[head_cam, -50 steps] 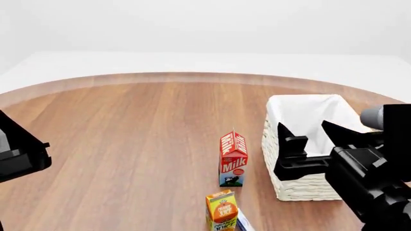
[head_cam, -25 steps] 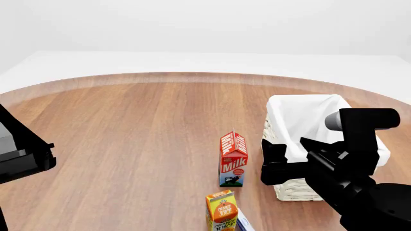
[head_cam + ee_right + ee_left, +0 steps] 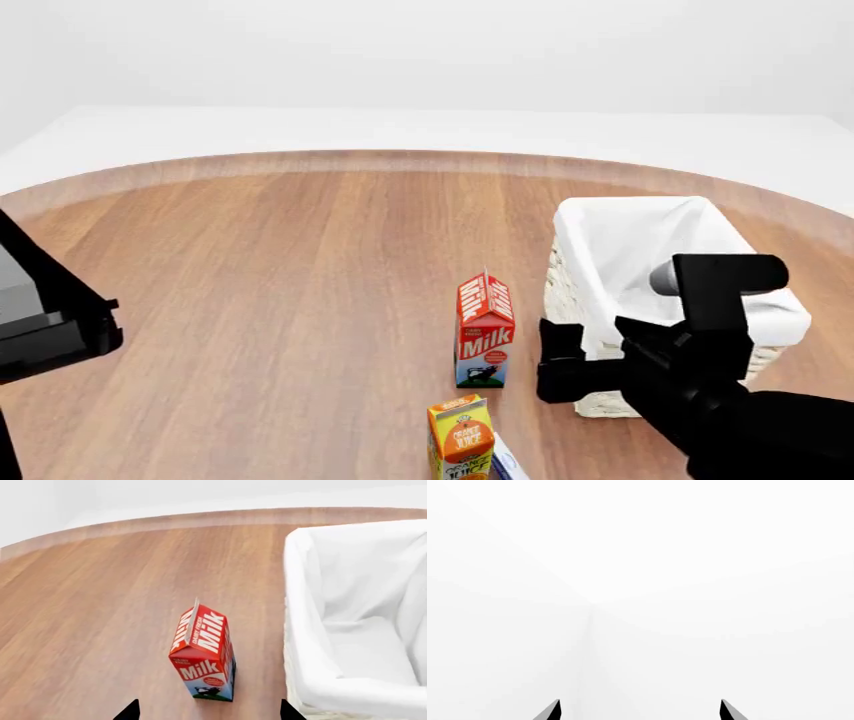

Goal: Pick up the cream cheese box and the butter, and put them in the basket.

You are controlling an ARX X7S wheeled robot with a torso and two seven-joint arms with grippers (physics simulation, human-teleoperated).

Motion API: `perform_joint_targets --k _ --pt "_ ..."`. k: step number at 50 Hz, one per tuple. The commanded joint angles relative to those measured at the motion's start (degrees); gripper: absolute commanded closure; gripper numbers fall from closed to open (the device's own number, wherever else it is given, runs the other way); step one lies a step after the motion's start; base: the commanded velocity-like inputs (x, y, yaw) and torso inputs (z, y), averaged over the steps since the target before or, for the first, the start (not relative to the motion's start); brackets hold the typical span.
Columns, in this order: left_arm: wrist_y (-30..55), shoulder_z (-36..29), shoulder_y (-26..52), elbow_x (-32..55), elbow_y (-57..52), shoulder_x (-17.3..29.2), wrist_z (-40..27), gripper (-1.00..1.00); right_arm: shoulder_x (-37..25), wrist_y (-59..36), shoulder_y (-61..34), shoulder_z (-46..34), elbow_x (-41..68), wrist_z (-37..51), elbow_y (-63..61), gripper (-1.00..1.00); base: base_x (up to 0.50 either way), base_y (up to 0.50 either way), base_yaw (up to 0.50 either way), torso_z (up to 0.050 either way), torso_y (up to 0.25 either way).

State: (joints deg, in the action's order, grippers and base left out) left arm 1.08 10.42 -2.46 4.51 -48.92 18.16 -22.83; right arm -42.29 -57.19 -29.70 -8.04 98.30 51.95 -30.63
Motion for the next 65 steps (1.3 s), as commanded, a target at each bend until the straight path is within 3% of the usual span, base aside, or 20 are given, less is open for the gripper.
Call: perform_joint_targets --k 1,65 --pt "-0.8 0.8 -0.3 -1.1 0.0 -0.8 1.1 -1.00 1.1 0.2 2.9 0.3 -4.6 -3.4 1.3 -1.00 0.00 0.00 0.00 0.000 0.000" --pt "-2.0 -0.6 -0.8 -1.2 0.8 0.3 0.0 -1.00 0.0 4.8 17.0 -1.3 -17.1 -12.2 5.0 -1.00 0.00 0.00 0.00 0.000 0.000"
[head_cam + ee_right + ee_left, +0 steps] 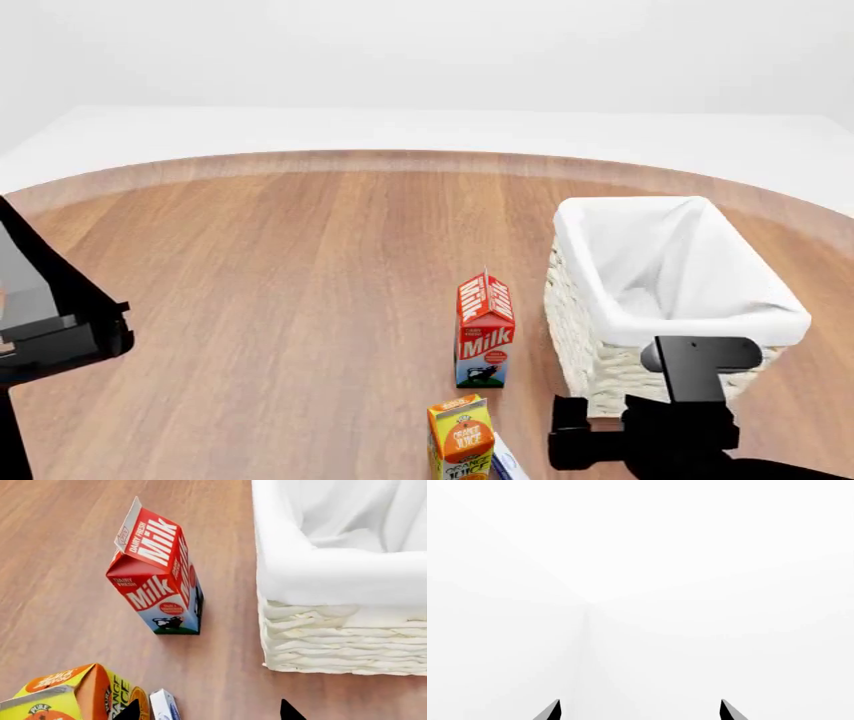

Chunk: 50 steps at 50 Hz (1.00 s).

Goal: Pick up the cream cheese box and the butter, and put them in the basket.

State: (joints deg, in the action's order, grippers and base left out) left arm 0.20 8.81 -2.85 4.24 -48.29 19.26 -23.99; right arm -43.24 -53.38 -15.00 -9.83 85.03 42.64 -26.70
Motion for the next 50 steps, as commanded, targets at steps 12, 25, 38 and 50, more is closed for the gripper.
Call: perform_joint_targets --k 12,25,38,50 --pt "-1.3 1.0 -0.5 -0.8 0.4 -0.6 0.9 -1.00 1.3 2.0 3.9 -1.6 -8.7 -5.2 2.2 -1.00 0.00 0.00 0.00 0.000 0.000" --pt "-1.3 0.9 -0.7 -0.8 0.4 -0.4 0.7 -1.00 2.0 2.8 4.8 -3.6 -12.2 -6.4 3.5 -1.00 0.00 0.00 0.00 0.000 0.000" --pt "-1.3 0.7 -0.8 -0.8 0.3 -0.1 0.5 -1.00 2.4 3.4 5.9 -5.3 -14.4 -7.6 4.3 -1.00 0.00 0.00 0.00 0.000 0.000" --pt "-1.8 0.3 -0.9 -1.1 0.8 -0.1 0.2 -1.00 2.7 3.9 6.5 -6.8 -16.3 -8.8 5.0 -1.00 0.00 0.00 0.00 0.000 0.000"
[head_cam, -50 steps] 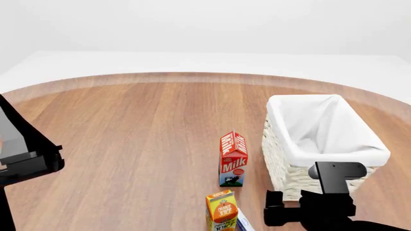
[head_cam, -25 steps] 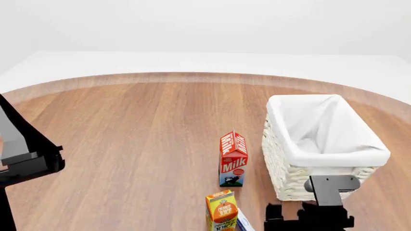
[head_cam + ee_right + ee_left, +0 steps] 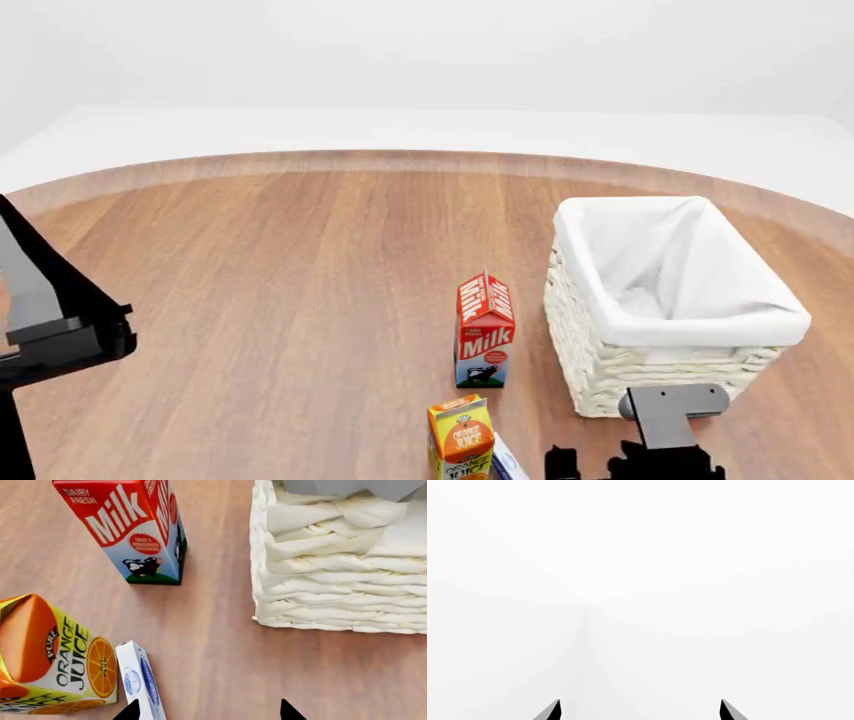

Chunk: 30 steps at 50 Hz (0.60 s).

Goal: Pick up the cream cheese box and the butter, and put them in the basket.

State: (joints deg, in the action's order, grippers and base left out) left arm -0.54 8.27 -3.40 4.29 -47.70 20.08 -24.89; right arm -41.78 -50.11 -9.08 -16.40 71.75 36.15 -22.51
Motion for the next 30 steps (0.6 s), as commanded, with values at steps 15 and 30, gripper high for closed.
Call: perform_joint_targets --k 15,30 --pt "-1.4 0.7 -0.6 -1.0 0.5 -0.7 0.8 -1.00 1.4 -0.2 -1.1 -4.2 -6.9 -4.1 -0.2 -1.00 0.00 0.00 0.00 0.000 0.000" --pt "-1.7 0.5 -0.7 -1.0 1.0 -0.6 0.6 -1.00 2.1 -1.1 -3.0 -7.4 -8.8 -6.6 0.2 -1.00 0.00 0.00 0.00 0.000 0.000"
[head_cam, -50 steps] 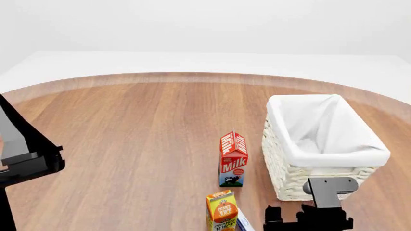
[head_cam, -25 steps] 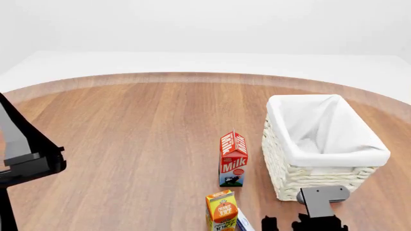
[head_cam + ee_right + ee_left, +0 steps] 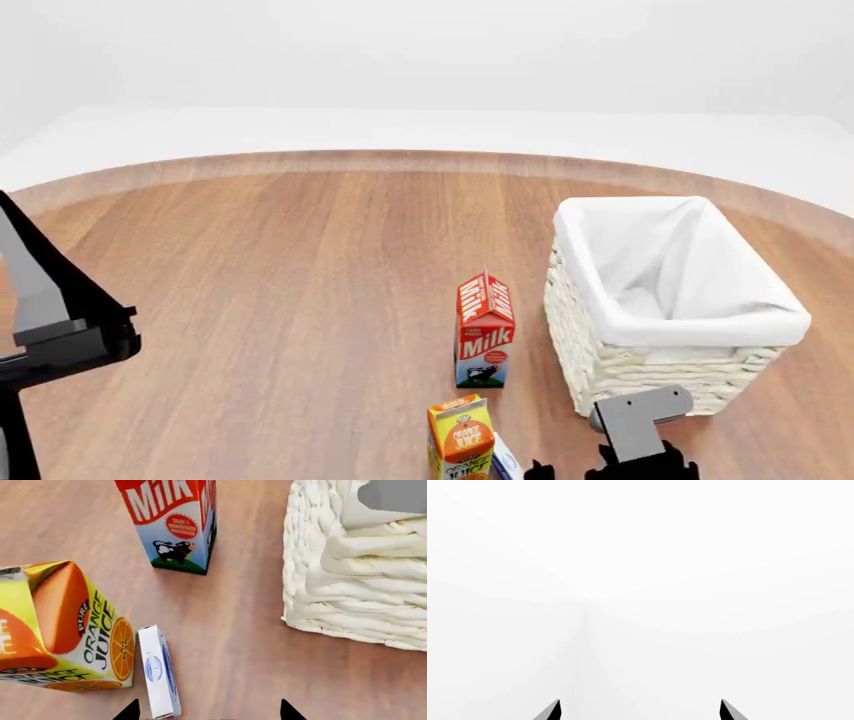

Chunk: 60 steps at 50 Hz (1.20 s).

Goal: Pick up the cream cheese box and the butter, and put them in the basket.

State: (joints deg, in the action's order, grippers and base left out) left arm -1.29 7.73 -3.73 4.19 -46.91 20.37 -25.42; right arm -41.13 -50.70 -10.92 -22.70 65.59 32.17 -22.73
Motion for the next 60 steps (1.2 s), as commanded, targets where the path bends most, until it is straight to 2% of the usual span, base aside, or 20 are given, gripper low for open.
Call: perform_joint_targets --k 1,60 --pt "-1.0 0.9 -0.3 -0.9 0.3 -0.9 1.1 -1.00 1.5 -0.6 -1.5 -1.1 -2.6 -2.7 0.6 -1.00 0.00 0.00 0.00 0.000 0.000" --pt "-1.8 0.3 -0.6 -0.6 1.6 0.0 0.2 -1.00 7.2 -0.8 -7.8 -10.2 -10.6 -8.4 12.7 -1.00 0.00 0.00 0.00 0.000 0.000"
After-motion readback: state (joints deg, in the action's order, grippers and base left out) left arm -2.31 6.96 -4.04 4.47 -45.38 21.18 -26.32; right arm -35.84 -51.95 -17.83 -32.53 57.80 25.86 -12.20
